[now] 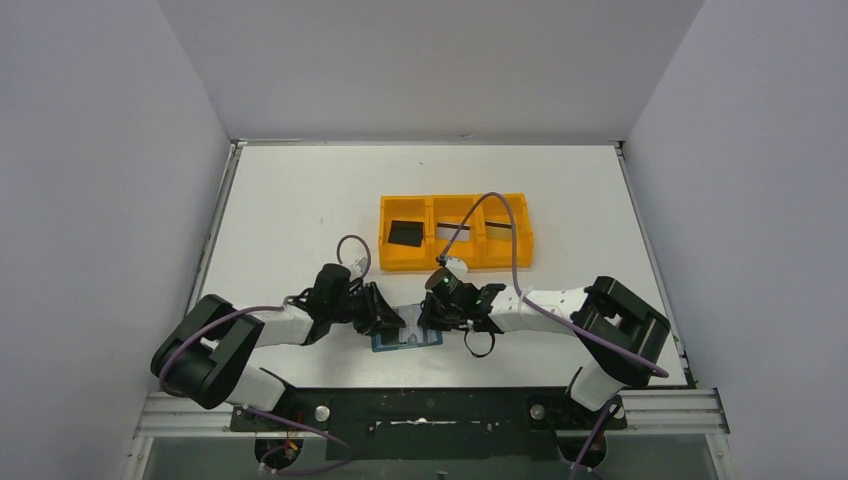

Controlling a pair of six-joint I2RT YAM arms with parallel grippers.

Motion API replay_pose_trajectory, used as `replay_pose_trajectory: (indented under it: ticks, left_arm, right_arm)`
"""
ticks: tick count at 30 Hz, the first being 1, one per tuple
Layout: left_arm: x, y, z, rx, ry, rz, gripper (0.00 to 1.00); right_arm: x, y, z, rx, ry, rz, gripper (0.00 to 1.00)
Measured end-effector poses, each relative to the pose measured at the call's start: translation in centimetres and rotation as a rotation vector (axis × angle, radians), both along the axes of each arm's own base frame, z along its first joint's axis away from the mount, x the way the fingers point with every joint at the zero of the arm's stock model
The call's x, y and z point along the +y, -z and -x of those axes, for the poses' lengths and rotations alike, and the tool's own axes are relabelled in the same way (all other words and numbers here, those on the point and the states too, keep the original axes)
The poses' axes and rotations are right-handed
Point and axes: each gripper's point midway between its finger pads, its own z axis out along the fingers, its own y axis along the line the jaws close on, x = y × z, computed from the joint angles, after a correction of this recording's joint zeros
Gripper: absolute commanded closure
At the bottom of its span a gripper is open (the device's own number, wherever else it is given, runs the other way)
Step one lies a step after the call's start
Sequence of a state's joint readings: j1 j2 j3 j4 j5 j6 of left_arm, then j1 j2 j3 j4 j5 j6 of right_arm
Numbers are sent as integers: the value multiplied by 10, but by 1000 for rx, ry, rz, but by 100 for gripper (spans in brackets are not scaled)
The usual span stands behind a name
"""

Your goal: Take the credit cards out of the card holder

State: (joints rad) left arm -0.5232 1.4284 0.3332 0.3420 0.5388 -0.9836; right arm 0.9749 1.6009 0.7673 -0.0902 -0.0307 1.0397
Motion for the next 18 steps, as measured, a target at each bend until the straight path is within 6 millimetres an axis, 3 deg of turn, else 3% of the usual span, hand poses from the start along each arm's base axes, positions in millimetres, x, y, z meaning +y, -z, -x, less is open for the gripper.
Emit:
replay_pose_trajectory:
  ticks: [10,18]
  left_arm:
    - [1,5,0,12,-25,-1,100]
    - [5,5,0,-2,-16,-43,100]
  right_arm:
    - [-2,1,0,6,-2,1,92]
    - [-2,3,-2,28,26,-14,94]
